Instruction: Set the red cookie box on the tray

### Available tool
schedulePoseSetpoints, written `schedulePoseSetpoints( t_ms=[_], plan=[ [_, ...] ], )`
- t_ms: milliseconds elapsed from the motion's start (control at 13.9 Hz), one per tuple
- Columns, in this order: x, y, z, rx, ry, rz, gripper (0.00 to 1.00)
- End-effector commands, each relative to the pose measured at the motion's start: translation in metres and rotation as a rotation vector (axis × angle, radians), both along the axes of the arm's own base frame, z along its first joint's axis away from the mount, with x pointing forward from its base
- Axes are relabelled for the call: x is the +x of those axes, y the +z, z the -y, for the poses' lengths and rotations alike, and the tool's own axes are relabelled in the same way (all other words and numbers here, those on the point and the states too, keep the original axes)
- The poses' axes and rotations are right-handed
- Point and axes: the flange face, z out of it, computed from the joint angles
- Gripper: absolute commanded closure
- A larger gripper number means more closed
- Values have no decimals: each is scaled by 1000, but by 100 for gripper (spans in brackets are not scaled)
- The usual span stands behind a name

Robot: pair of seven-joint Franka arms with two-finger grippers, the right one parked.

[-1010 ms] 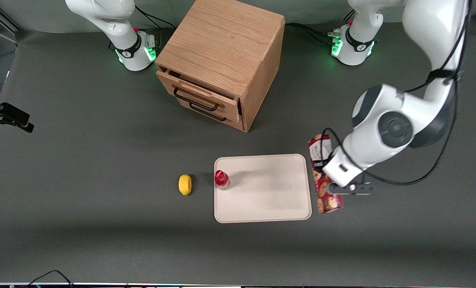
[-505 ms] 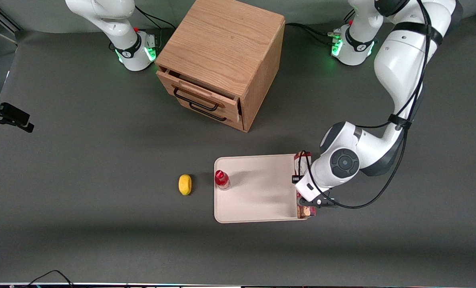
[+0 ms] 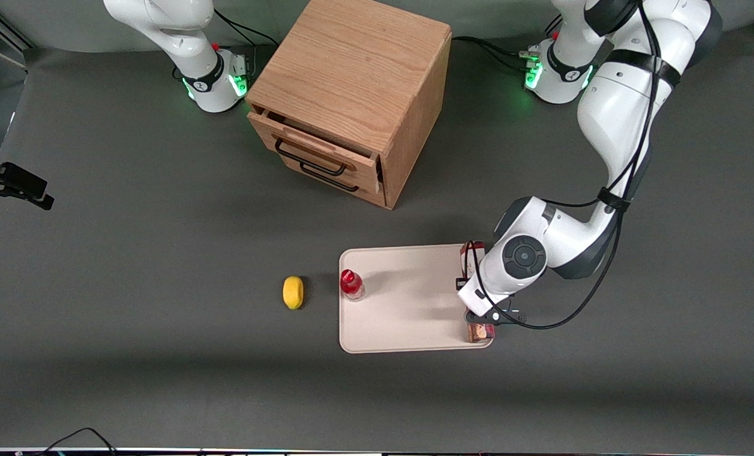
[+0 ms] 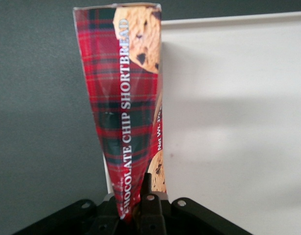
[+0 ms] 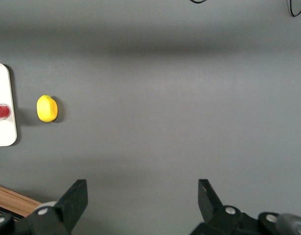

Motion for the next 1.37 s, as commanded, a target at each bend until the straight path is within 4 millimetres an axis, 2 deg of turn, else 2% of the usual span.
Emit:
schedulePoseSetpoints(
  t_ms=[0,72,216,361,577,794,1010,1155,1299],
  plan=[
    [1,5,-4,28,11,34,1],
    [-1,10,-4,24,10,44,0],
    [0,34,-7,17,20,72,0],
    [1,80,-20,18,31,125,0],
    [-10,151,-68,-3,62,147,0],
    [-24,219,-134,7,39,61,0],
    [-48,278,-190,69,-9,16,0],
    [-73,316,-214,104,-6,-18,0],
    [-97,351,-225,131,19,-23,0]
  ],
)
